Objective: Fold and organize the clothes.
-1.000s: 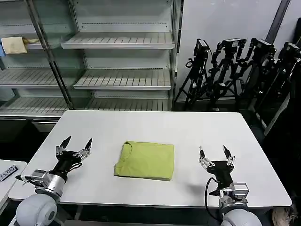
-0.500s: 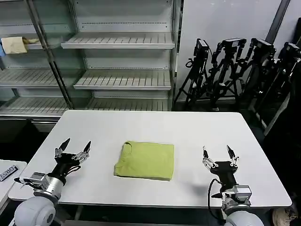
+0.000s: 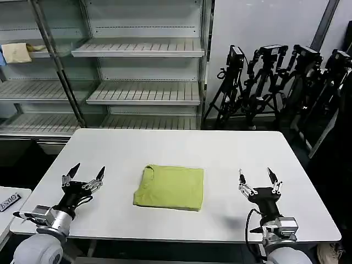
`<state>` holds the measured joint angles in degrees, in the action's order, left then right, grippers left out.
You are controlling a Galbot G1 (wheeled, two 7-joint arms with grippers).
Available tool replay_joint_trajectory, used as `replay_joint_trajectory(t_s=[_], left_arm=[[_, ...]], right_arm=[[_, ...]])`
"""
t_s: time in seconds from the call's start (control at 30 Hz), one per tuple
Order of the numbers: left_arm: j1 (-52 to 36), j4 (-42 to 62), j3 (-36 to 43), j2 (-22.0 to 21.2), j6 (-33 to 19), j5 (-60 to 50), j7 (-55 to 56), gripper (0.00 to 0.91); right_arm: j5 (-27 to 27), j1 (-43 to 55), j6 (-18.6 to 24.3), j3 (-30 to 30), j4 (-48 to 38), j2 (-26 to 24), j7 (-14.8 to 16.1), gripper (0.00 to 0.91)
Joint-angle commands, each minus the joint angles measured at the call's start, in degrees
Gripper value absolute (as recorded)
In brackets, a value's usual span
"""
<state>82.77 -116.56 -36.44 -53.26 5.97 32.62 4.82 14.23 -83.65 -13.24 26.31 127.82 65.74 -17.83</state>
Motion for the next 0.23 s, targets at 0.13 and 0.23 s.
replay_joint_trajectory(t_s=[0.13, 0.23], left_arm=[[0.93, -0.59, -0.43, 0.0, 0.0, -0.14, -0.08, 0.907], [0.83, -0.49, -0.42, 0.02, 0.0, -0.11, -0.1, 0.907]], right_arm=[[0.65, -0.31, -0.84, 0.59, 1.32, -0.06, 0.77, 0.907], [0.82, -0.24, -0.85, 0.66, 1.11, 0.21, 2.19, 0.907]])
